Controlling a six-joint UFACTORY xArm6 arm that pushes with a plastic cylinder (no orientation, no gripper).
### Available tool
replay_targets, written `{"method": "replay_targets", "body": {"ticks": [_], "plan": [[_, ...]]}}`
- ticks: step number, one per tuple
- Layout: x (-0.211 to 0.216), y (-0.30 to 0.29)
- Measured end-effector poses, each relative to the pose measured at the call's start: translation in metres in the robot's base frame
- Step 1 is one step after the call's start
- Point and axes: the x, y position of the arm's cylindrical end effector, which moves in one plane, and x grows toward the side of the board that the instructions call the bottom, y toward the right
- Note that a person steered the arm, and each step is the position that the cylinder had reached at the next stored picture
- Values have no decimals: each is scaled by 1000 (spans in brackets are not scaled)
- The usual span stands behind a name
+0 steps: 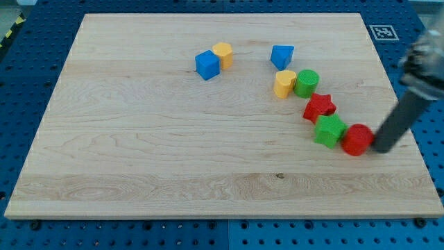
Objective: Move your arm towards green circle
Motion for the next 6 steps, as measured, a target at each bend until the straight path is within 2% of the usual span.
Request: {"method": "replay_targets", "body": {"ticks": [1,2,3,4,5,6], "plan": [[2,-35],[-52,42],[-146,63],[-185,22],[-175,-24],[-154,-30]]}}
